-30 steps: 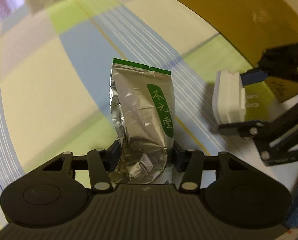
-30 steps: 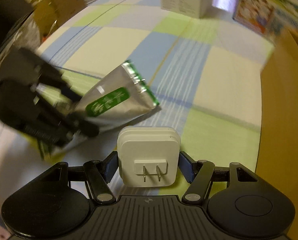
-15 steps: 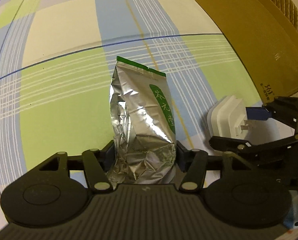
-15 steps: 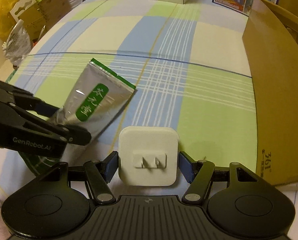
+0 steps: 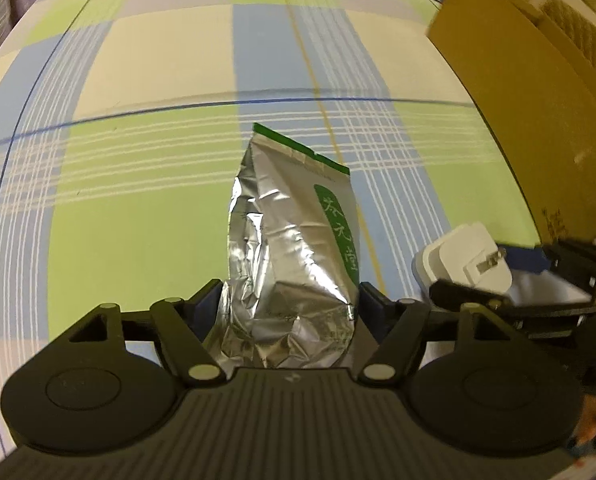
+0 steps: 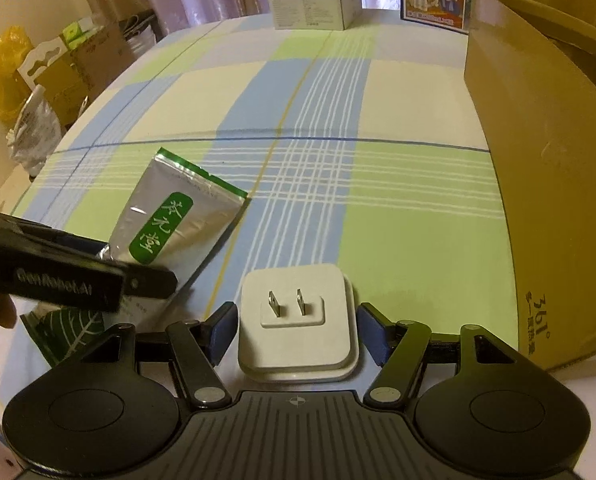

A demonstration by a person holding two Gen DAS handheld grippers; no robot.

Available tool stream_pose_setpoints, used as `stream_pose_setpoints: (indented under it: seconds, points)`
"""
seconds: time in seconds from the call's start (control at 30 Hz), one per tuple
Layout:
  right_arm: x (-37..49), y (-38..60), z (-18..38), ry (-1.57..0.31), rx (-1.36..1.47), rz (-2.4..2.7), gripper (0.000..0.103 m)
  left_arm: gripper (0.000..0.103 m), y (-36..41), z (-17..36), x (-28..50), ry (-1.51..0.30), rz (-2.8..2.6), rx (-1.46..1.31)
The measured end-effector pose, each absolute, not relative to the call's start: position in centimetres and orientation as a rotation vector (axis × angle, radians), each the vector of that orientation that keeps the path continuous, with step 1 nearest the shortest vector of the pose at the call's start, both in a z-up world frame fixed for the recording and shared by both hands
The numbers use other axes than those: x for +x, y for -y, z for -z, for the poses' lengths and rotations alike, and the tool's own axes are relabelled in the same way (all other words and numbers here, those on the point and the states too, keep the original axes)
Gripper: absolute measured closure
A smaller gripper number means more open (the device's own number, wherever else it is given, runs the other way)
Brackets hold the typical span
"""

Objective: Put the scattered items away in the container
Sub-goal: 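Lift and carry the tea packet and plug toward the cardboard box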

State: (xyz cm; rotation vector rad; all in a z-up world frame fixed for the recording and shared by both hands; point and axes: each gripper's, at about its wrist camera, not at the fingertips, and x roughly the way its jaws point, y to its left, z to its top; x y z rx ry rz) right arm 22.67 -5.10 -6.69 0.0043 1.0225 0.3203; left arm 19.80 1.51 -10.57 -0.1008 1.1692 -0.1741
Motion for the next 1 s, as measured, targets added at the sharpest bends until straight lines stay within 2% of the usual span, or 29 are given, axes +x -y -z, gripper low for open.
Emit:
stream_pose_setpoints:
  seconds: [0.13, 0.2, 0.33, 0.43, 0.5, 0.67, 0.83, 1.0]
  points:
    - [22.4, 4.2, 7.1, -1.015, -0.064, -0.328, 0.032, 0.035, -0.7, 10.6, 19.4, -1.157, 0.153, -0.068]
    - [22.2, 3.7, 7.3, -1.007, -0.103, -0.322, 0.032, 0.026, -0.1, 10.8, 19.1, -1.141, 0.159, -0.033]
    - [22.1, 3.6, 7.5, -0.999, -0.125, -0.3, 0.032, 0.023, -0.1, 11.0, 18.7, -1.119, 0.175, -0.017]
    - [22.2, 3.8, 7.5, -0.998, -0.12, -0.286, 0.032, 0.025, -0.8, 10.9, 18.6, -1.109, 0.178, -0.059]
    - [22.1, 3.8, 7.4, -0.999, -0.125, -0.287, 0.034, 0.033, -0.9, 10.9, 18.5, -1.104, 0.173, -0.055]
    - [22.2, 3.7, 7.4, -0.996, -0.131, -0.291, 0.037, 0.043, -0.7, 10.7, 18.4, -1.099, 0.176, -0.037]
    - [22.2, 3.8, 7.3, -0.99, -0.13, -0.276, 0.036, 0.043, -0.3, 10.7, 18.3, -1.095, 0.171, -0.015]
    - [22.3, 4.0, 7.4, -0.99, -0.125, -0.265, 0.036, 0.038, 0.6, 10.9, 18.2, -1.088, 0.168, 0.056]
